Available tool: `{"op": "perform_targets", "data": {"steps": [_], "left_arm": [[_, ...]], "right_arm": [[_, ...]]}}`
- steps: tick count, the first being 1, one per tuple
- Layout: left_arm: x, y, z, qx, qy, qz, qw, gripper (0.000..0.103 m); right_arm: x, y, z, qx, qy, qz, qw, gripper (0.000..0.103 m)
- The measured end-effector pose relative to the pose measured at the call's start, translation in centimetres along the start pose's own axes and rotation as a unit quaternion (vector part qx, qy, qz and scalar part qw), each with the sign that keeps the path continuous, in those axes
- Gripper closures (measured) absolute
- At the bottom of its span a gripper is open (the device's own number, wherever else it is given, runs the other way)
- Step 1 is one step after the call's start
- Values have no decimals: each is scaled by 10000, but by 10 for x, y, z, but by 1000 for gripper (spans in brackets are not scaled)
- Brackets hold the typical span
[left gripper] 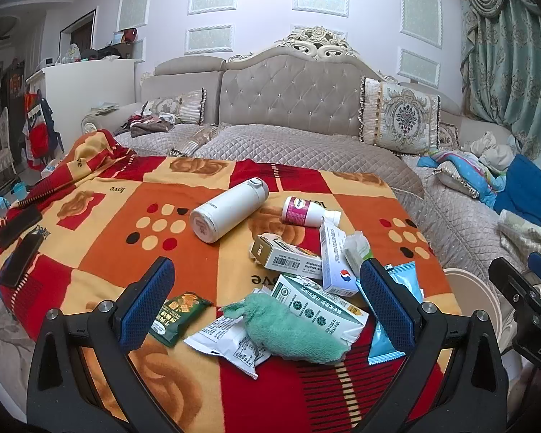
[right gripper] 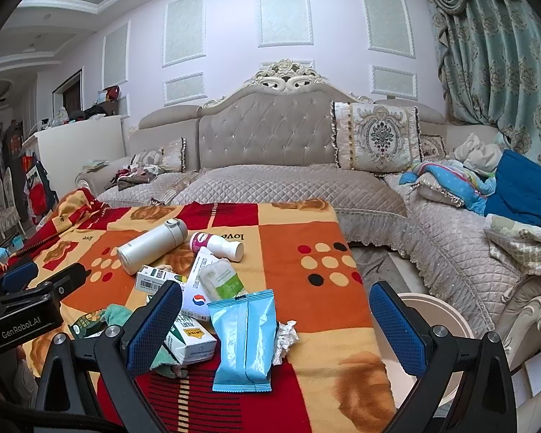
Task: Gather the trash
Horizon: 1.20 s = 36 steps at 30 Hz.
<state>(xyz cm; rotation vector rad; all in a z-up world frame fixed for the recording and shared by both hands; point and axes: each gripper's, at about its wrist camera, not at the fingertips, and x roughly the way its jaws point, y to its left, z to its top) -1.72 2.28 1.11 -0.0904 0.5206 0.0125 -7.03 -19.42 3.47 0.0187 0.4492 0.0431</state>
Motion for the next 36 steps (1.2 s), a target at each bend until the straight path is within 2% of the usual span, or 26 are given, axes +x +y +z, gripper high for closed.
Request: {"op": "perform_targets", "data": {"steps": [36], "left_arm": [[5,1,-1,35,73,52,10000,1]], "right_arm": [[5,0,1,9,61,33,10000,0]]}}
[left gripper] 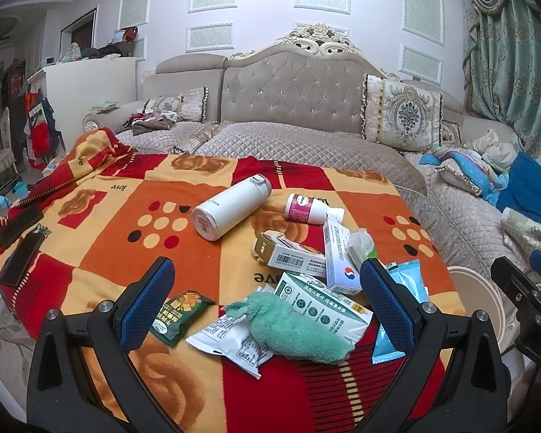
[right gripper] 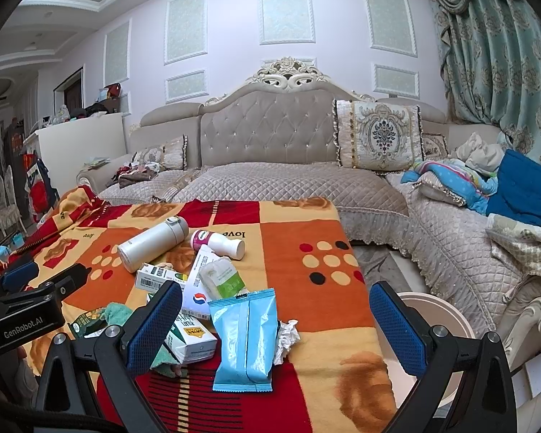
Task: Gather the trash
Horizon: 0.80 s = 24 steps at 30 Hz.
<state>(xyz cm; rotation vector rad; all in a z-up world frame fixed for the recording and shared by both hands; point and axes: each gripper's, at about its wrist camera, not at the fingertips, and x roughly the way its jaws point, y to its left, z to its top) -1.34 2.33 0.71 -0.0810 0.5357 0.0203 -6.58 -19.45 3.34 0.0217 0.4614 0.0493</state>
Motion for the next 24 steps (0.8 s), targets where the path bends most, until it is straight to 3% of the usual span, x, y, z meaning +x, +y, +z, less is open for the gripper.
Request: {"op": "perform_targets", "data": {"steps": [24], "left_arm": [[0,2,2,-2,36,-2,10000,1]], "right_arm": [[2,1,-2,-45,31,-14,10000,0]]}}
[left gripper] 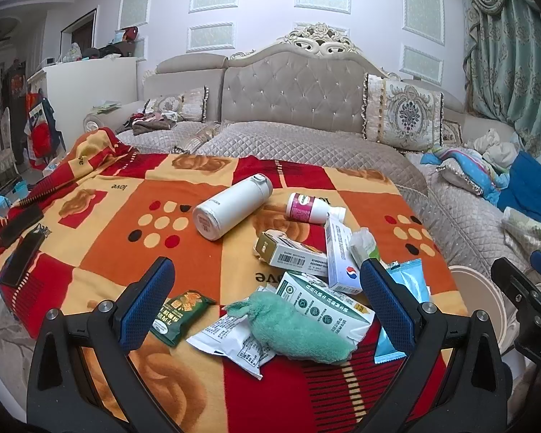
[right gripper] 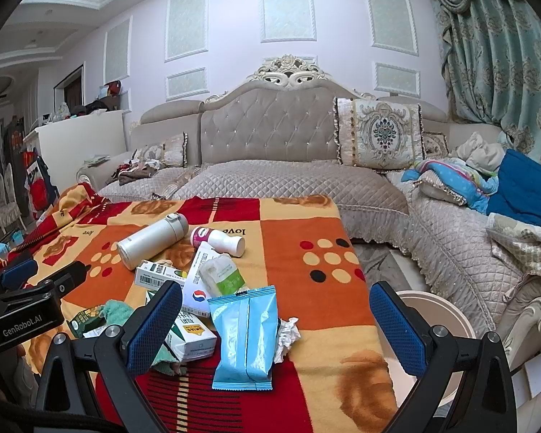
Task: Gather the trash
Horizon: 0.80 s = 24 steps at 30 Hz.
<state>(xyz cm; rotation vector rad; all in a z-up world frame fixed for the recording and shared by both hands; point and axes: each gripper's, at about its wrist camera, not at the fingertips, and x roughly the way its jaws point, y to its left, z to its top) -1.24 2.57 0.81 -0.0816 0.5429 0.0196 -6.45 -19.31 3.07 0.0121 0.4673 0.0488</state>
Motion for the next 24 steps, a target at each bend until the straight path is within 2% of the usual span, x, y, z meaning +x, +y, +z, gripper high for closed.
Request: {"op": "perform_targets", "data": {"steps": [9,16,19,24], "left_arm": [[10,4,-3,-13,177,6,9998,1],[30,23,-11,-18,694,-137,9975,1],[38,33,-18,34,931,-226,9954,1],[48,51,-35,152,1370,-391,9897,1]], "right_arm": [[8,-2,-4,17,113,2,9999,0],[20,-8,-7,47,340,32,9994,0],[31,-14,-12,84,564,61,9984,0],[59,-22,-26,57,1251,205,9919,0]]}}
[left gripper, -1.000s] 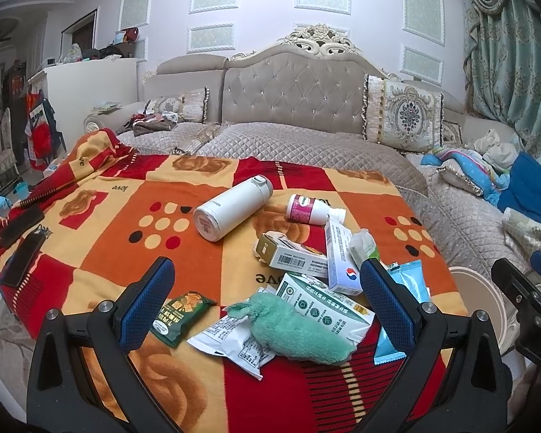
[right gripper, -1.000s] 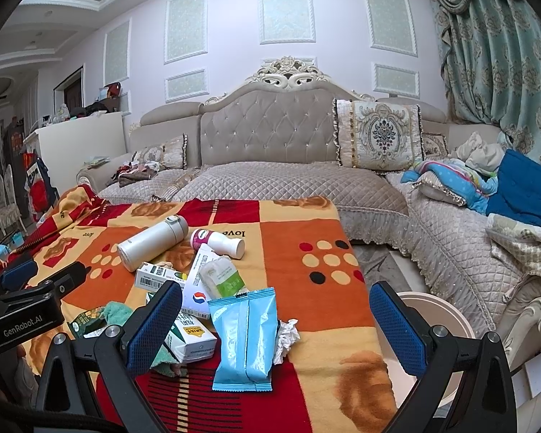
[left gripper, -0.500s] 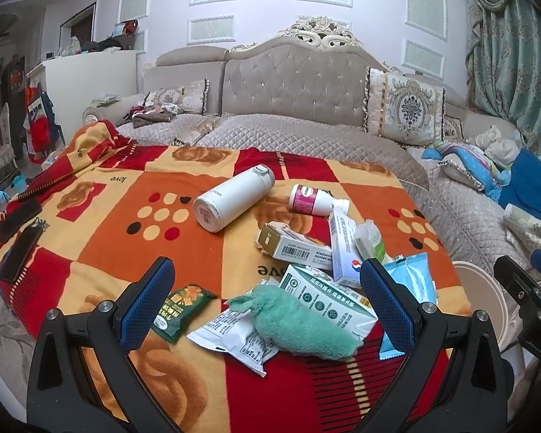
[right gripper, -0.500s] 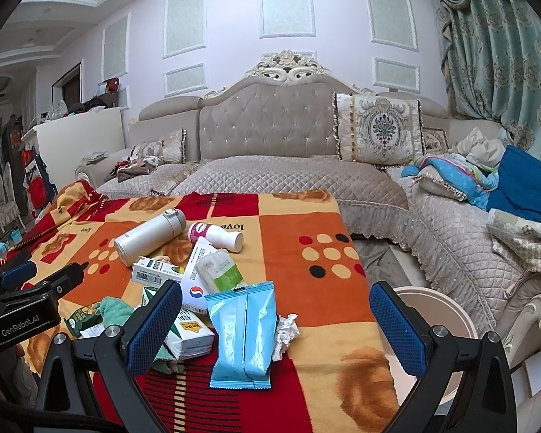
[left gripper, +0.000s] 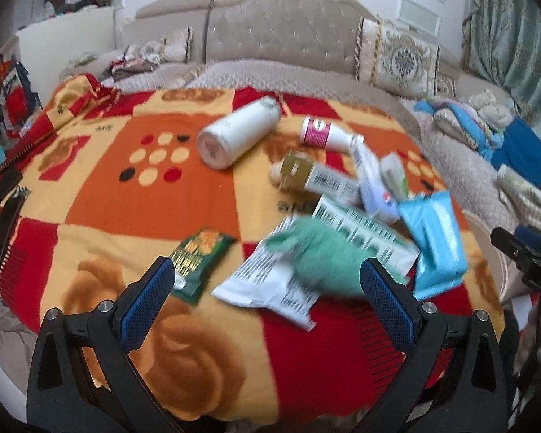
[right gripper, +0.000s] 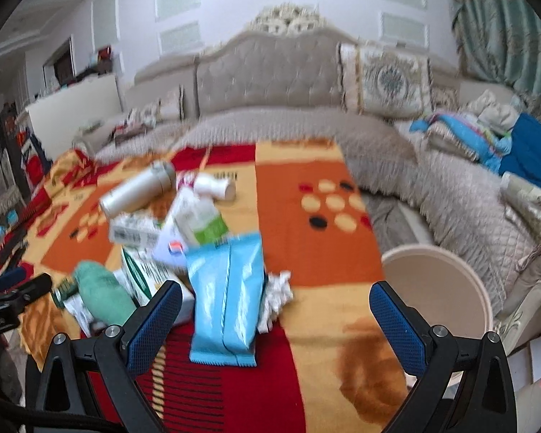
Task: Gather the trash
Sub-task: 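Grasp the blue wipes packet with the right tool while the left tool grasps the green towel, then carry the blue packet and green towel over the white bin with both tools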
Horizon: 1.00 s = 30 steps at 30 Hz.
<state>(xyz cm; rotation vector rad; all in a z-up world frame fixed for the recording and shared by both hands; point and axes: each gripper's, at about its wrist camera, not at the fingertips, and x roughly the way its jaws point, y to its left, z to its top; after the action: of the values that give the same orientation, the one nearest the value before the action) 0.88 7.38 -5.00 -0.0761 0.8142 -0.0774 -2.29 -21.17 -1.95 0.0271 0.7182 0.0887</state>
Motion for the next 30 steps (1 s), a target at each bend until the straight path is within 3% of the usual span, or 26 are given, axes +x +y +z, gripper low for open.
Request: {"op": "perform_targets", "data": {"steps": [7,14,19,23,24,25,27,30], "left_arm": [[17,18,-6,-124,462,-318,9983,1],[31,-8,9,5,582,-795,9951,1],[53,-30,18,125,734,-787,9941,2],[72,-39,23,58,965,-827,9919,24],[75,-39,23,1,1023,-901,9907,38],[76,-39,22,-46,1041,-1014,9894,45],[73,-43,23,2,997,-1003,9900,47],[66,-50,23,243,983,-875,9910,51]], "right_arm": [[38,-4,-13,262,792,885,9926,0],[58,3,-11,42,1033,1060,9890,1],[74,5,-2,-24,1084,1094,9881,8],[89,7,0,69,1258,1316,9833,15],[92,8,-1,37,1282,1306,9831,20],[94,9,-2,5,1299,1283,9832,31],[98,13,-4,-75,1323,1211,9838,46],[93,11,-5,-70,1244,1250,9843,51]]}}
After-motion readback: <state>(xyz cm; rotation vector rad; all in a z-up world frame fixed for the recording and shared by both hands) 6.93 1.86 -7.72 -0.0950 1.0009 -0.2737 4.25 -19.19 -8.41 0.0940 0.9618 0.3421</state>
